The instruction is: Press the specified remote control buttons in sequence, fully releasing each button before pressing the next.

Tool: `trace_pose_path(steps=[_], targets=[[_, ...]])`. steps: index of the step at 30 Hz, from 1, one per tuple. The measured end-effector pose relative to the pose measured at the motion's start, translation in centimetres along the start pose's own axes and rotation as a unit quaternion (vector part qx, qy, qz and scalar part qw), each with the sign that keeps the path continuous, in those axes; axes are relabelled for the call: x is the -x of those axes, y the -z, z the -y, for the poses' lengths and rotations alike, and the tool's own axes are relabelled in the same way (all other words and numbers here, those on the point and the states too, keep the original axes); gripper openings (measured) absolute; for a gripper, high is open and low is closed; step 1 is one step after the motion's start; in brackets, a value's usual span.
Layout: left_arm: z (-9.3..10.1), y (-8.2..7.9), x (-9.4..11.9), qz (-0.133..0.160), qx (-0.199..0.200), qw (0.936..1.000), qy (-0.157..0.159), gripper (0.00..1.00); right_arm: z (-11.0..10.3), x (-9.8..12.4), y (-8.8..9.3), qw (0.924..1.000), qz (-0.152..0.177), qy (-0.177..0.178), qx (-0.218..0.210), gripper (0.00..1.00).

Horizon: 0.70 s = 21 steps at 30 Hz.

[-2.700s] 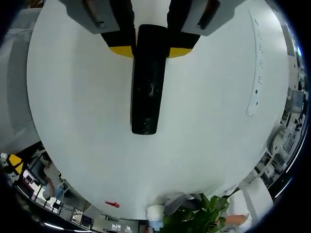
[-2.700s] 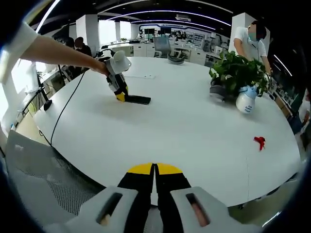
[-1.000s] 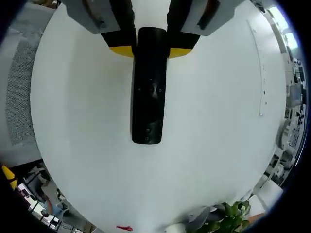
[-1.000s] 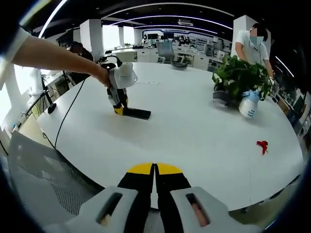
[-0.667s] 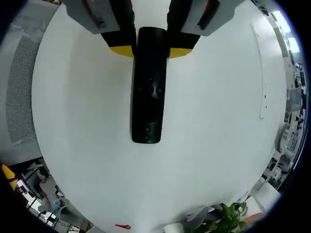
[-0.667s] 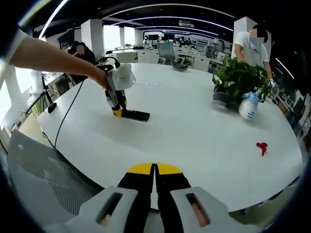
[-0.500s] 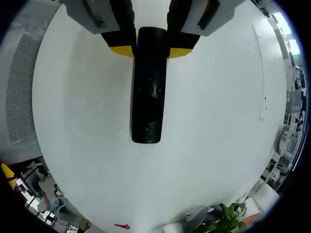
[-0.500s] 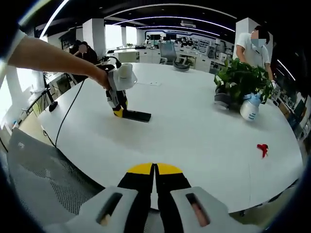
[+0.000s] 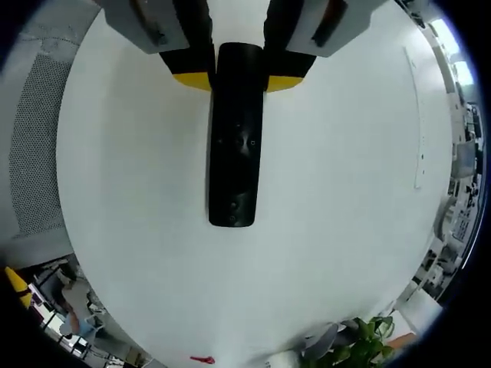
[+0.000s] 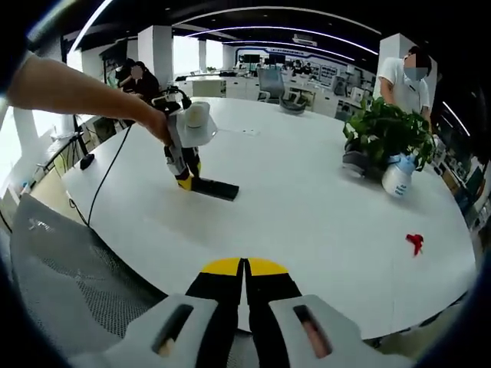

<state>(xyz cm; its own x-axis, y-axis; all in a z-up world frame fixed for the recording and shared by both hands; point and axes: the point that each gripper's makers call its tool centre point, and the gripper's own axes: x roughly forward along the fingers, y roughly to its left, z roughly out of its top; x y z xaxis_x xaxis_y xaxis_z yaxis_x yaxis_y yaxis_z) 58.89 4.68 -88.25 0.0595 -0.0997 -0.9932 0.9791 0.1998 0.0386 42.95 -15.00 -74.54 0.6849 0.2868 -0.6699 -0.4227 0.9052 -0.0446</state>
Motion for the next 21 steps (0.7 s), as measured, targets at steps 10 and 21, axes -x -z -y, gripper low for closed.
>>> trace_pose_path(steps=[10,21], targets=[[1.4,0.3,0.1,0.002,0.002,1.0000,0.000,0.23,0.1,0.1,-0.2,1.0000,0.006,0.003,-0.001,0.00],[2.8,0.5,0.2,0.008,0.005,1.0000,-0.001,0.23,-0.1,0.2,-0.4,0.9999,0.011,-0.001,0.004,0.00]])
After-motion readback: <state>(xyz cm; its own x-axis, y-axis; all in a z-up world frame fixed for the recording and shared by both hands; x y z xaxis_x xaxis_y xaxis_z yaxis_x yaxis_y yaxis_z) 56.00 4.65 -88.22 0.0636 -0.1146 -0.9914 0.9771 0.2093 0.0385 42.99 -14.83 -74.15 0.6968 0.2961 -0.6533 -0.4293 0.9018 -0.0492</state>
